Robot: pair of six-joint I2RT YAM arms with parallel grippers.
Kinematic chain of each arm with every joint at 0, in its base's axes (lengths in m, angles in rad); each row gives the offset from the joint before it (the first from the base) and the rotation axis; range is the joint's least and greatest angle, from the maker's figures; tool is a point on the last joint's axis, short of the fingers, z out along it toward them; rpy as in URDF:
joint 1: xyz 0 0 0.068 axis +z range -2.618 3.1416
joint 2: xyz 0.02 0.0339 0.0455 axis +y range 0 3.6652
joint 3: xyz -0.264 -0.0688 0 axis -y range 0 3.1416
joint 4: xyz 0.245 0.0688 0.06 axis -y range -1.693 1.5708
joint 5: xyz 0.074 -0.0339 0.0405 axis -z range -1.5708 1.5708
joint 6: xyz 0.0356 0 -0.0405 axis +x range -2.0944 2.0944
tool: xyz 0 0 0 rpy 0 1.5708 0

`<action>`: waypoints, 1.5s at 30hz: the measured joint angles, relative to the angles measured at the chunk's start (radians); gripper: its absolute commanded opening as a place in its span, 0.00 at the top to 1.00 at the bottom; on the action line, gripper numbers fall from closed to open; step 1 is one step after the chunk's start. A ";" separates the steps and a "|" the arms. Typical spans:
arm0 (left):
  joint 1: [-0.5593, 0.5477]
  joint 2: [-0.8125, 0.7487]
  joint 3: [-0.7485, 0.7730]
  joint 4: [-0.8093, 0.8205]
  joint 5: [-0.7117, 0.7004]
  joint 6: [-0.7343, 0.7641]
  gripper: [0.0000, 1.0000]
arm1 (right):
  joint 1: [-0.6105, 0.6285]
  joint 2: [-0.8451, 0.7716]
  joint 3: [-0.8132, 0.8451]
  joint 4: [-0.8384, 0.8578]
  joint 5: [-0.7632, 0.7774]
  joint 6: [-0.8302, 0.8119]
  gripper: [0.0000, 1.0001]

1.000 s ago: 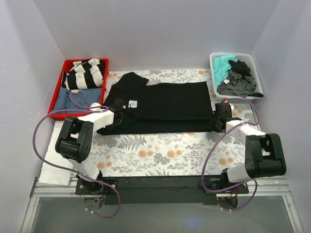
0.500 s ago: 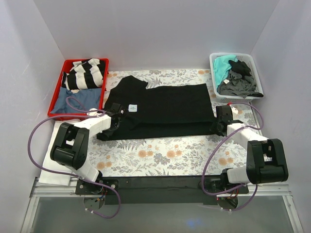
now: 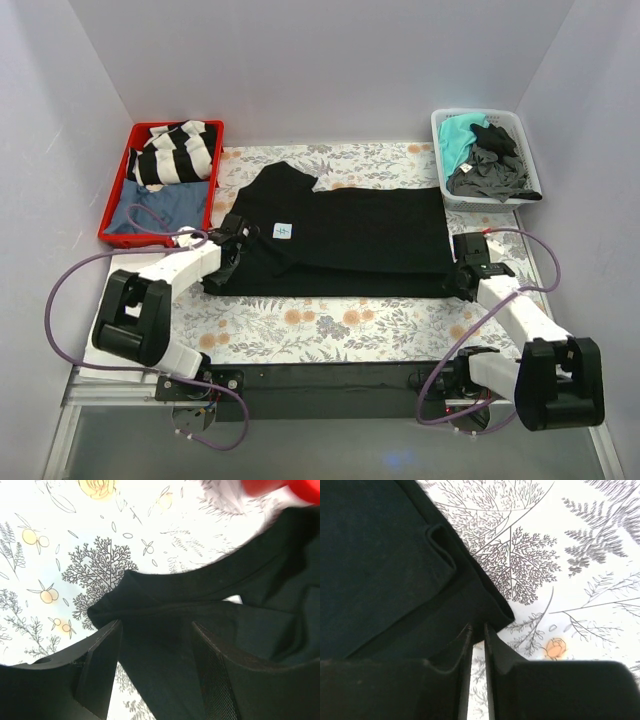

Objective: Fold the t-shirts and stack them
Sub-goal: Fold the flattened tshirt in 1/3 of the way

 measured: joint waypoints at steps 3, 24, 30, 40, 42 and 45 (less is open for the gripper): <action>0.002 -0.058 0.005 -0.014 0.002 0.004 0.45 | -0.003 -0.075 0.034 -0.055 0.000 -0.024 0.73; -0.001 -0.108 0.053 0.074 0.105 0.131 0.51 | 0.114 -0.045 0.092 -0.024 -0.145 -0.117 0.72; -0.028 -0.084 0.053 0.122 0.172 0.177 0.51 | 0.181 0.033 0.090 0.005 -0.153 -0.109 0.73; -0.123 -0.090 -0.009 0.275 0.382 0.207 0.57 | 0.245 0.111 0.090 0.029 -0.148 -0.098 0.73; -0.124 -0.090 -0.027 0.295 0.418 0.200 0.61 | 0.248 0.114 0.090 0.030 -0.147 -0.096 0.73; -0.126 -0.092 -0.049 0.327 0.463 0.180 0.64 | 0.248 0.114 0.090 0.030 -0.143 -0.092 0.73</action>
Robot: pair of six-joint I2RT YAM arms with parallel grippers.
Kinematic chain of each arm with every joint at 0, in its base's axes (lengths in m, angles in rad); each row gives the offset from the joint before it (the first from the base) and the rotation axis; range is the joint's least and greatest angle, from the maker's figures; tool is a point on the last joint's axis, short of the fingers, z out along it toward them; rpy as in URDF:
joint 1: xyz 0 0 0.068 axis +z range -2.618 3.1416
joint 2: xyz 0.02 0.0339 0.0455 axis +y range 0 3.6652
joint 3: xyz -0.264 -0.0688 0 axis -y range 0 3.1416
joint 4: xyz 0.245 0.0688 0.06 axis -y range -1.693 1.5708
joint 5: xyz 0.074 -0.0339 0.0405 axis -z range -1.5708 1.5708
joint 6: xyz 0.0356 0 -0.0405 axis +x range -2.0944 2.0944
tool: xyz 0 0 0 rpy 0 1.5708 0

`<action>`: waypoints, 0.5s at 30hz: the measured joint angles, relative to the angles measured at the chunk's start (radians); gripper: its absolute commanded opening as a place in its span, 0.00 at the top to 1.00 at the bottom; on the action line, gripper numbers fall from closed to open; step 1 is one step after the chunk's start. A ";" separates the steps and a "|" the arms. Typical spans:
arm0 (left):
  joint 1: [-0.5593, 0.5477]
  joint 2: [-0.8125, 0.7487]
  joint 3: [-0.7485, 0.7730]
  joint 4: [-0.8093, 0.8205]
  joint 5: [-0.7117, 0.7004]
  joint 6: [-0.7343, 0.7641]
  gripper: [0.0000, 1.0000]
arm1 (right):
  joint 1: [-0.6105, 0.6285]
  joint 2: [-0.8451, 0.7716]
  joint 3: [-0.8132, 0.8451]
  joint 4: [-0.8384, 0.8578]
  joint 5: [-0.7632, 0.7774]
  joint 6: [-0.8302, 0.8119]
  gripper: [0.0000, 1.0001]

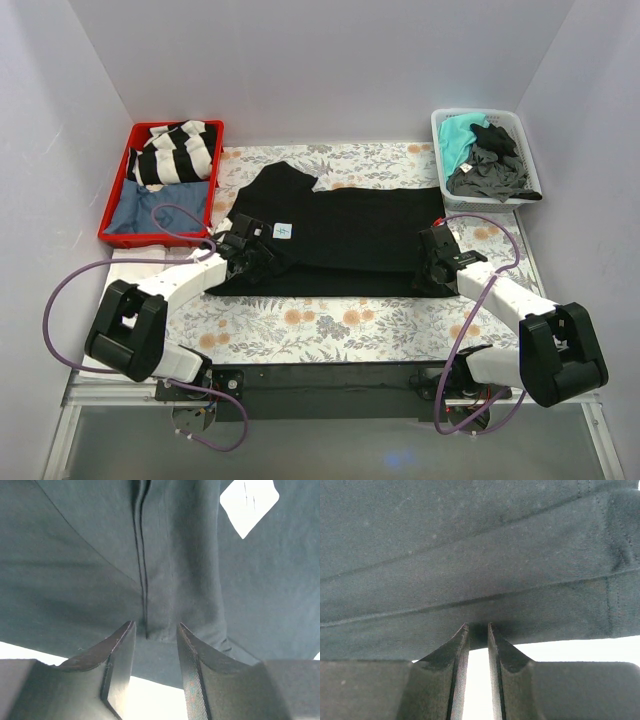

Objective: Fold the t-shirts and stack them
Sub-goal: Fold the flattened tshirt in 1/3 of the way

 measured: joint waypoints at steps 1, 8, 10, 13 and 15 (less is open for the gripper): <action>0.000 -0.002 -0.011 0.014 0.015 -0.007 0.64 | 0.001 0.000 0.000 0.000 0.002 0.001 0.73; 0.000 -0.021 -0.077 0.085 0.082 -0.059 0.66 | 0.002 0.000 0.000 0.008 0.012 0.005 0.73; 0.000 -0.021 -0.079 0.100 0.095 -0.069 0.67 | 0.002 0.000 0.000 0.011 0.015 0.005 0.73; 0.000 -0.021 -0.080 0.124 0.106 -0.084 0.70 | 0.002 0.000 0.000 0.016 0.019 0.006 0.73; 0.000 -0.020 -0.082 0.138 0.112 -0.091 0.73 | 0.002 0.000 0.000 0.016 0.020 0.006 0.73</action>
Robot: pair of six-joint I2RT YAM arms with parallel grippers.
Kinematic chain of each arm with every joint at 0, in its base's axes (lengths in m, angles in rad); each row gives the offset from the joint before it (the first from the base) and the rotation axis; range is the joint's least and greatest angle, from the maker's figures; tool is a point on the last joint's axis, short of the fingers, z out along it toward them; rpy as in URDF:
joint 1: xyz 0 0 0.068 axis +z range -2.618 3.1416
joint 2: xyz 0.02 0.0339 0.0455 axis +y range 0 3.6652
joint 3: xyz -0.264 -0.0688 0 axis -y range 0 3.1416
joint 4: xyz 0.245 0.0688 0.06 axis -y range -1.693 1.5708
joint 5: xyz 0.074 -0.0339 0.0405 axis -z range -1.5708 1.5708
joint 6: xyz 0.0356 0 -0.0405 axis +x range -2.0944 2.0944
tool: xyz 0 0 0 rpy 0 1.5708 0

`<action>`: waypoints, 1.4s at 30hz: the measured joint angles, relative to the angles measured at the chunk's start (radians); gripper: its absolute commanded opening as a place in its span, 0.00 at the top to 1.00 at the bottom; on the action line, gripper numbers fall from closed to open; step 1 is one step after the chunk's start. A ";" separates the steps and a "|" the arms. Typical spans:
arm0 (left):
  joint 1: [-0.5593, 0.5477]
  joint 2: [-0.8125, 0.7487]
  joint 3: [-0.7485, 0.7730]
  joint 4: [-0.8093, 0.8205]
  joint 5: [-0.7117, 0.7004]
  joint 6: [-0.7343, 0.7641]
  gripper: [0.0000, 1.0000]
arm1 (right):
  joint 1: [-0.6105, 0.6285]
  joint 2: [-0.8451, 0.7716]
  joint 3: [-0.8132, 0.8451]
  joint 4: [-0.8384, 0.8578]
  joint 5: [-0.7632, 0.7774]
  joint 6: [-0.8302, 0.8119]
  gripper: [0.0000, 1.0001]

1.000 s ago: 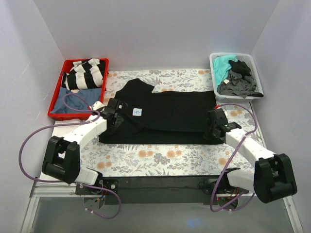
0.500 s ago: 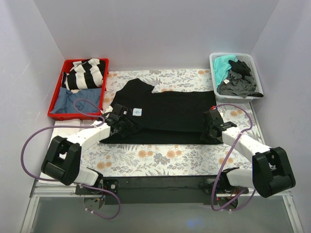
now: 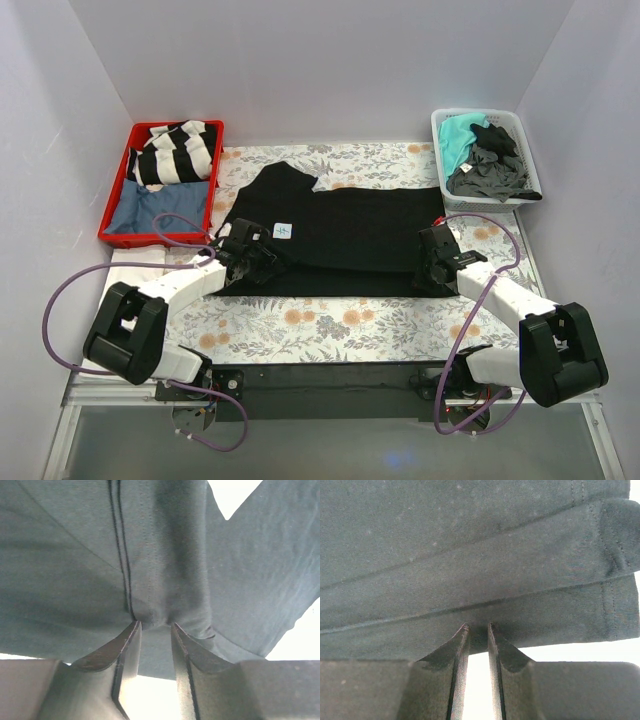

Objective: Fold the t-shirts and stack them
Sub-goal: Fold the flattened tshirt in 1/3 of the way

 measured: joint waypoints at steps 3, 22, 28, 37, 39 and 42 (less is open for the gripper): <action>0.000 0.011 0.000 0.020 0.005 -0.006 0.80 | 0.000 0.000 0.000 0.000 0.002 0.000 0.73; 0.000 0.121 0.022 0.014 0.012 0.004 0.85 | 0.000 -0.001 -0.011 0.000 0.025 0.003 0.74; 0.000 0.183 0.074 0.022 0.019 0.019 1.00 | 0.000 -0.004 -0.011 0.000 0.025 0.003 0.74; -0.011 0.174 0.083 -0.006 -0.014 0.029 1.00 | 0.000 -0.004 -0.011 0.000 0.025 0.005 0.74; -0.016 0.159 0.083 -0.032 -0.035 0.031 1.00 | 0.000 -0.004 -0.011 0.000 0.025 0.006 0.74; -0.026 0.120 0.083 -0.081 -0.072 0.030 1.00 | 0.000 -0.004 -0.011 0.001 0.025 0.006 0.74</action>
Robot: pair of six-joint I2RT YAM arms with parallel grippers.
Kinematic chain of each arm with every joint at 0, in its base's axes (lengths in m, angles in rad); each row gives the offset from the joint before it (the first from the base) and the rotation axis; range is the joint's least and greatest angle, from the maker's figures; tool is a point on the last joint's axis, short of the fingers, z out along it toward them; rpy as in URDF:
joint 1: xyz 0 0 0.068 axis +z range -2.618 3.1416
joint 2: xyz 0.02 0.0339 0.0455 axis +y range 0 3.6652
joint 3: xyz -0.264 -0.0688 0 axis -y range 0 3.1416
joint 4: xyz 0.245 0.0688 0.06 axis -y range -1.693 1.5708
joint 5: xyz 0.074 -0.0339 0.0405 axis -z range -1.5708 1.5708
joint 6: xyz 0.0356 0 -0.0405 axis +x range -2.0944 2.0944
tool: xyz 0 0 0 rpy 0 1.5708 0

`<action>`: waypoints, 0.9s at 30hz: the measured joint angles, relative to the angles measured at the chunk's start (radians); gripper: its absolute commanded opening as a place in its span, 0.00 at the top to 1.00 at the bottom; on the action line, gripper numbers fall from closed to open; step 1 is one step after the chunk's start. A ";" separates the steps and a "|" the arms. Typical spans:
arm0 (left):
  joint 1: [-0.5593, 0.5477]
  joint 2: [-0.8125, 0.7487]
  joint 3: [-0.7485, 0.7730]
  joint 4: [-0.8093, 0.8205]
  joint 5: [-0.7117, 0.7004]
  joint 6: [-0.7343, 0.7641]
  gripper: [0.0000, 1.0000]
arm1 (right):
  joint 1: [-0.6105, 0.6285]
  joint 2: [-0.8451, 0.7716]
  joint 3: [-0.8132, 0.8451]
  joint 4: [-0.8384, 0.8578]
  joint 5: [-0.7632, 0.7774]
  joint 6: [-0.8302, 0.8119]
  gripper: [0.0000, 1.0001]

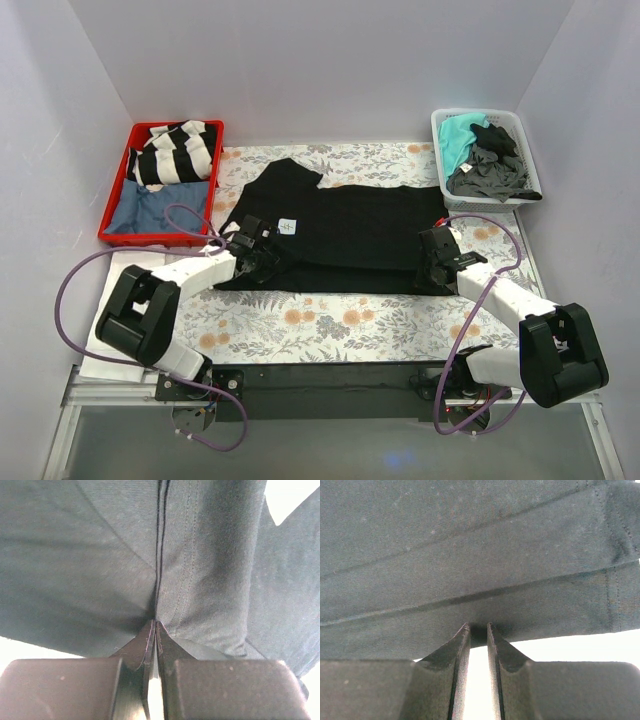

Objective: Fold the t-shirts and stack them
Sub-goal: Fold the flattened tshirt in 1/3 of the way

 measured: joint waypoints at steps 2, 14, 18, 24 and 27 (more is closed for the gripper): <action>-0.005 -0.029 0.001 -0.023 -0.018 0.000 1.00 | 0.000 0.000 0.000 0.000 0.000 0.000 0.75; -0.023 -0.077 0.015 -0.060 -0.071 -0.003 1.00 | 0.000 -0.001 0.000 0.000 0.000 0.000 0.75; -0.030 -0.076 0.042 -0.034 -0.086 0.015 1.00 | 0.000 -0.013 0.000 0.000 0.001 0.000 0.75; -0.036 -0.040 0.099 0.077 -0.108 0.091 1.00 | 0.000 -0.035 0.000 0.000 0.016 0.000 0.74; -0.048 0.040 0.139 0.136 -0.128 0.140 1.00 | 0.000 -0.035 0.000 -0.001 0.026 0.000 0.73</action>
